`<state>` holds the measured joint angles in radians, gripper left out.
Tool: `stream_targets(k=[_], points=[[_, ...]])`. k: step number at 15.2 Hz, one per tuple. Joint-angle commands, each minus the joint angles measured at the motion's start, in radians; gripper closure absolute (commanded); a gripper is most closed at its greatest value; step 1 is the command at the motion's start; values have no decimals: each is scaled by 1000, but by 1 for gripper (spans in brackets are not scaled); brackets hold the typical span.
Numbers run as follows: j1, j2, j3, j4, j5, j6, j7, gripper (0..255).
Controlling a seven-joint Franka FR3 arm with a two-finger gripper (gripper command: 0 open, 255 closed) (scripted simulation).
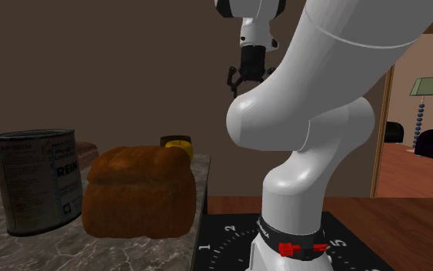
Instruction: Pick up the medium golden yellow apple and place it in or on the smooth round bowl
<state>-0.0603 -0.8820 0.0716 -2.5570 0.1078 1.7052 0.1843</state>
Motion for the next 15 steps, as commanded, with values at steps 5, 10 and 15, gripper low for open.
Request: stream_targets(k=[5, 10, 15], points=[[-14, -39, 170, -92, 190, 76, 365, 0], [-27, 3, 332, -111, 352, 183, 661, 0], [-73, 112, 505, -73, 483, 321, 946, 0]])
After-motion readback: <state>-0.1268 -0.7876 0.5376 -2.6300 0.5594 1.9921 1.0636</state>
